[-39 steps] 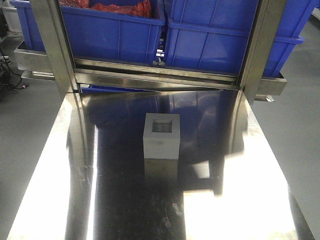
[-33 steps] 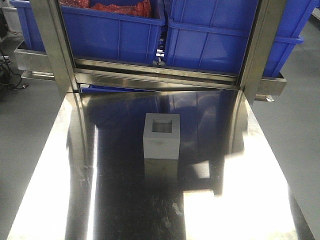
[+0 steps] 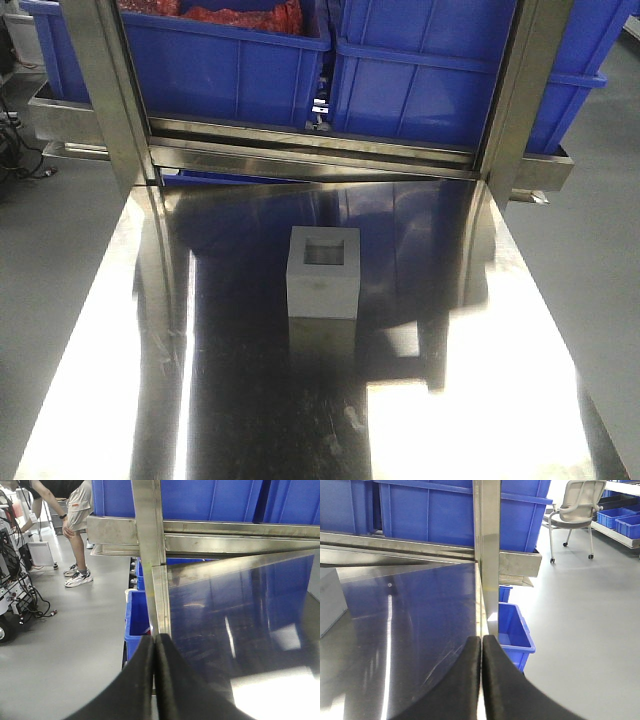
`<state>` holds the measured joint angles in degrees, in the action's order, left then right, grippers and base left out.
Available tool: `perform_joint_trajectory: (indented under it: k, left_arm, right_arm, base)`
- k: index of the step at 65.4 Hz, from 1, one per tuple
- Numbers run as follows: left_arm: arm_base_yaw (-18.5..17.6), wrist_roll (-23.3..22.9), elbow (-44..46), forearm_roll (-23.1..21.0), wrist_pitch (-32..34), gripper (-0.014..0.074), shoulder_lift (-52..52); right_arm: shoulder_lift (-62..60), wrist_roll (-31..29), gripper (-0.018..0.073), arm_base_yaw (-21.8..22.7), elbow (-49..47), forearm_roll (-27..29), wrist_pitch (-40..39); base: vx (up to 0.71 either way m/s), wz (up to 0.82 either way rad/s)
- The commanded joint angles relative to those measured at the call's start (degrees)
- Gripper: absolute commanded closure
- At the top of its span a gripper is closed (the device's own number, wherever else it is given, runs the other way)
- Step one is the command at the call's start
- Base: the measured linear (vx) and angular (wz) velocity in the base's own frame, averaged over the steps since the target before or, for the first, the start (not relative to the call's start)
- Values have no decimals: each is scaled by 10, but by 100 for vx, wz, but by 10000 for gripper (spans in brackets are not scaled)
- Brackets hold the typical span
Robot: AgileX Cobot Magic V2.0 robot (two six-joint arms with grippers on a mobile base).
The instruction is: Sort gray base to blue bin
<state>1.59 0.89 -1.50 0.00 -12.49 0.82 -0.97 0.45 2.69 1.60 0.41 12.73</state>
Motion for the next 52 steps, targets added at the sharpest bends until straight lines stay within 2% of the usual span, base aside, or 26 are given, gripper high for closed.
perform_joint_trajectory:
  k: [1, 41, 52]
  left_arm:
    - [-2, -1, 12, -5, 39, 603, 6]
    - [-2, -1, 12, -5, 42, 603, 6]
    - [-2, -19, 21, -6, 71, 603, 6]
  right_arm:
    - [0, -5, 564, 0, 1, -4, -43]
    - [0, -5, 564, 0, 1, -4, -43]
    - [0, -5, 564, 0, 1, -4, -43]
  base:
    - [0, 0]
    - [0, 0]
    - [0, 0]
